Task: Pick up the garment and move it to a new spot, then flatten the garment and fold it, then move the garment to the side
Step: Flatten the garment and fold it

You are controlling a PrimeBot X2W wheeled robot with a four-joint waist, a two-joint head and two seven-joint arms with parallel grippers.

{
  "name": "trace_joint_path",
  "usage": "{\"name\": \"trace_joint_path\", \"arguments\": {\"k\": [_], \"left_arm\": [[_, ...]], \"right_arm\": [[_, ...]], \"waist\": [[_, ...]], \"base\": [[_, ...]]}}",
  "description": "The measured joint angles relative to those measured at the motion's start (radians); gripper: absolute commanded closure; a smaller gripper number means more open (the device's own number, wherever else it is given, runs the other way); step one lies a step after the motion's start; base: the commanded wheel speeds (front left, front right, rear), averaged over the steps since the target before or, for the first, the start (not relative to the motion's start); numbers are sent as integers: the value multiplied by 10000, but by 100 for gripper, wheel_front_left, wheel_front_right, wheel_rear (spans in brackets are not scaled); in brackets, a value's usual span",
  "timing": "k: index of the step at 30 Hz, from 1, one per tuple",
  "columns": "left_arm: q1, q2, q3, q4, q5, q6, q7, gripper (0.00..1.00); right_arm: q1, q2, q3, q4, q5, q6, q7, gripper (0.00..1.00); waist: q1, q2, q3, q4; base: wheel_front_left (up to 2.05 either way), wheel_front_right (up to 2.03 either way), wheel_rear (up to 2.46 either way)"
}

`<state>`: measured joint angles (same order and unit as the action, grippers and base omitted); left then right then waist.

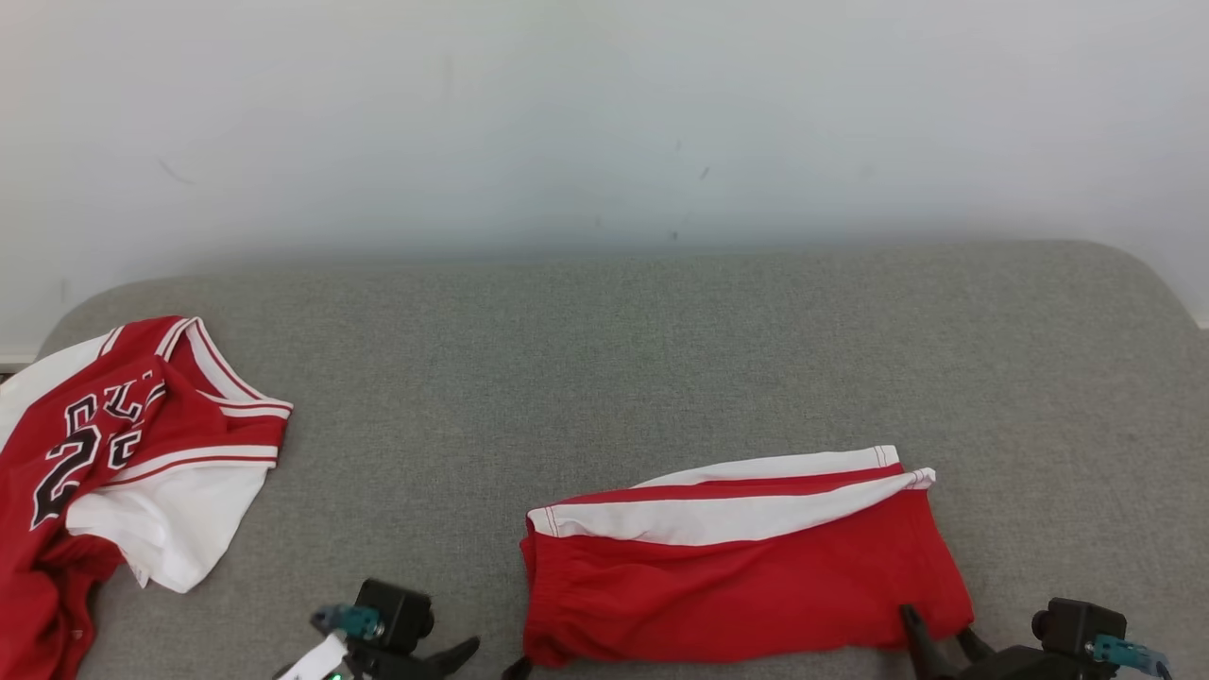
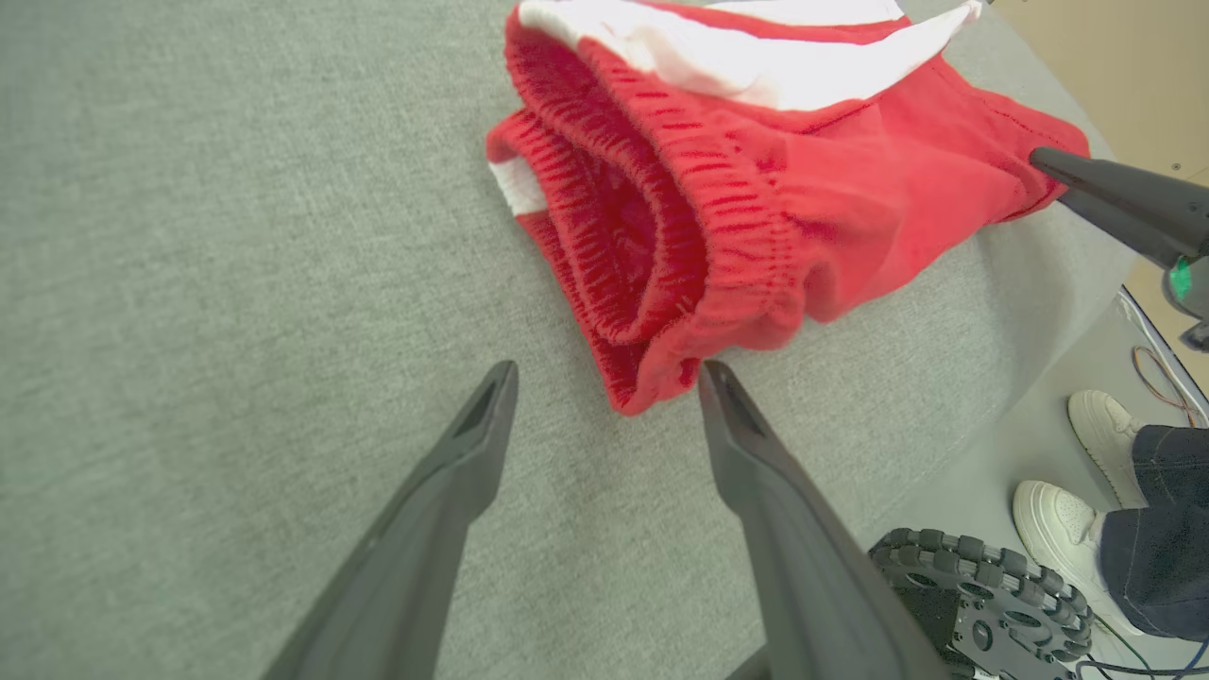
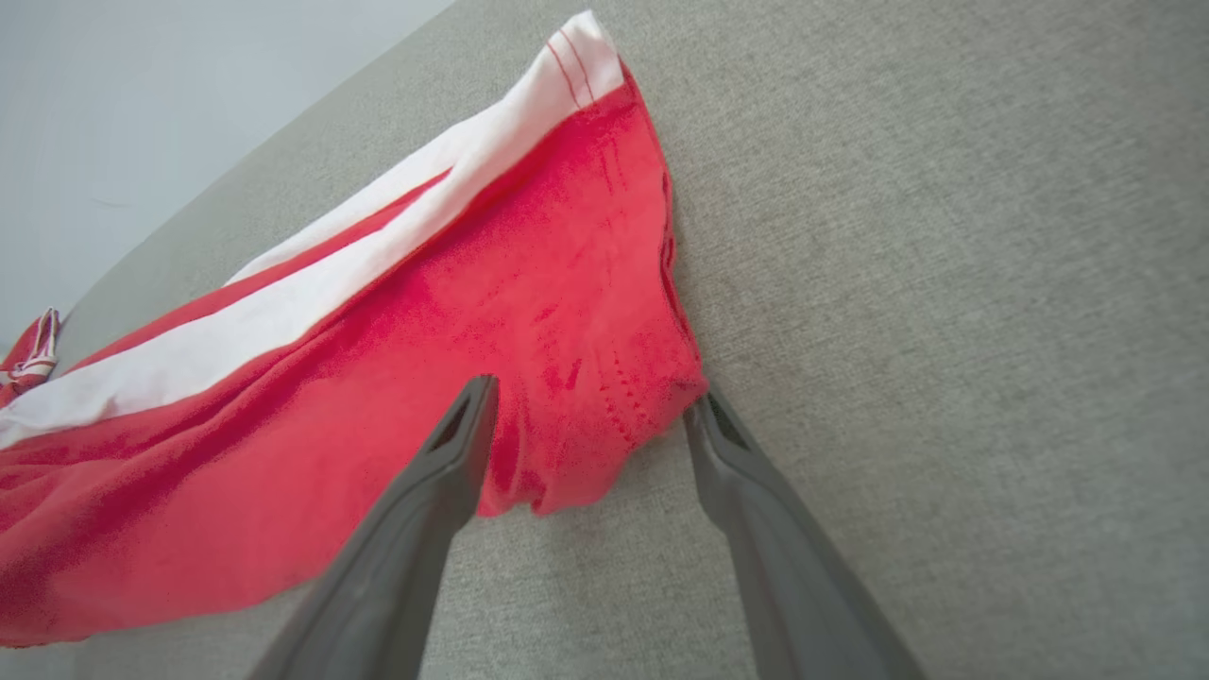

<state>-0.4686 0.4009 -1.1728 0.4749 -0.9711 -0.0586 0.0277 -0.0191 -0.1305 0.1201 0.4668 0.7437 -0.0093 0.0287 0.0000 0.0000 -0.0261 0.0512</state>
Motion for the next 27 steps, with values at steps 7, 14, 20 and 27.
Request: {"name": "trace_joint_path", "arguments": {"k": [7,14,20,27], "left_arm": [[783,362,587,-290,-249,991,-577,0],[920,408,2119,-767,-253,1893,-2533,0],[1827,353,3338,-727,-288,1902,-2840,0],[2767,-391,6167,42,-228,1902,-2840,0]], "right_arm": [[373,-717,-69,-930,-844,-627,-165,0],[572,-1139,-33,-1962,-1499,-704,-752,0],[622,-1099,176,-2592,-2023,-788,-1254,0],[709,-838,389,-2890,-2180,-848,-1536,0]], "waist": [[0,0,-219,112],[0,0,-512,281],[0,0,-789,315],[0,0,-1043,235]], "base": [[0,0,0],[0,0,0],[0,0,0],[0,0,0]]}}
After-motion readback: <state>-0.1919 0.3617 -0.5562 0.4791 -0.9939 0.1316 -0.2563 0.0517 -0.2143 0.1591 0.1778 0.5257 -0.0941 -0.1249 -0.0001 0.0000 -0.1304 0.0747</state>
